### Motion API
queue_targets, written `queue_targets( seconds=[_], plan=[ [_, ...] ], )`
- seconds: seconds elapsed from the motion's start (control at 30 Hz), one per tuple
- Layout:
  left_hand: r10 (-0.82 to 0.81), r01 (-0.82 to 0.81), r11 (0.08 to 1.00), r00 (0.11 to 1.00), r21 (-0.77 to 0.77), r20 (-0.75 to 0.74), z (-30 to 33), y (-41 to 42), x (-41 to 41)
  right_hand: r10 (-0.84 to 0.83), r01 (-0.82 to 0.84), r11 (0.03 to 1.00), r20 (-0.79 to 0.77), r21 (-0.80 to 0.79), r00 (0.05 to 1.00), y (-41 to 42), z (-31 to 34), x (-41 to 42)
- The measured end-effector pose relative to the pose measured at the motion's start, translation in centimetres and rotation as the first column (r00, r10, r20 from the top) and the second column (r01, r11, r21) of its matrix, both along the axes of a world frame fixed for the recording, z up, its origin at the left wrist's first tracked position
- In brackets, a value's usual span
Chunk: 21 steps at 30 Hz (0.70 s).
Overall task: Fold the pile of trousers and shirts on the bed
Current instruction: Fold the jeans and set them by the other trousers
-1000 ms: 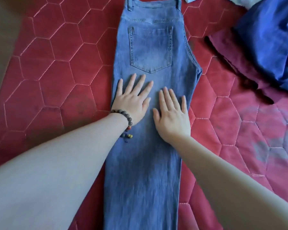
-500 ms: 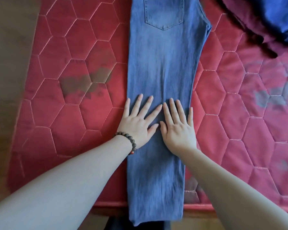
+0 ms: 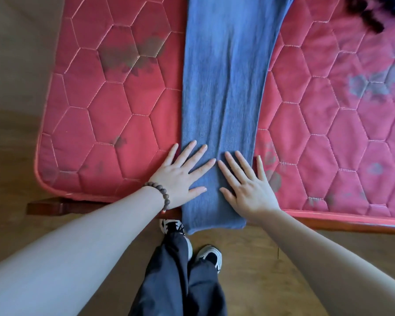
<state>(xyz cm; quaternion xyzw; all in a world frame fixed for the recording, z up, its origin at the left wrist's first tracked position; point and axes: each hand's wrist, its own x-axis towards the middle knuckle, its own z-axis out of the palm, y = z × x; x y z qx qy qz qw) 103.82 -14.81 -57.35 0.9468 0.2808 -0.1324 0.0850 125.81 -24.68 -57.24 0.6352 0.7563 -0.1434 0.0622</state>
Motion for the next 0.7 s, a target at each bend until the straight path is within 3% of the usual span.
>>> queue_targets(
  seconds=[0.13,0.3,0.43,0.6,0.67,0.7],
  plan=[
    [-0.141,0.141,0.99,0.99,0.012,0.026,0.7,-1.4,-3.7,0.233,-0.234,0.972,-0.018,-0.024,0.972,-2.1,1.1,4.0],
    [-0.23,0.219,0.966,0.971,0.136,0.064,1.6,-0.1,-4.9,0.183,-0.182,0.981,-0.013,0.066,0.983,-1.7,2.4,7.3],
    [-0.262,0.245,0.961,0.956,0.132,0.131,1.7,-0.3,-1.6,0.236,-0.23,0.968,-0.048,0.104,0.971,-0.3,2.4,5.2],
    [-0.184,0.206,0.976,0.953,-0.07,0.241,3.0,-0.3,0.6,0.239,-0.232,0.971,-0.203,0.061,0.95,0.7,3.2,3.8],
    [-0.027,0.106,0.937,0.972,-0.333,0.234,4.1,-0.2,0.4,0.118,-0.153,0.986,-0.365,-0.07,0.924,1.0,4.4,3.8],
    [0.103,0.014,0.881,0.97,-0.473,0.221,4.7,0.3,0.4,-0.019,-0.064,0.984,-0.453,-0.166,0.891,1.5,5.3,4.0]
  ],
)
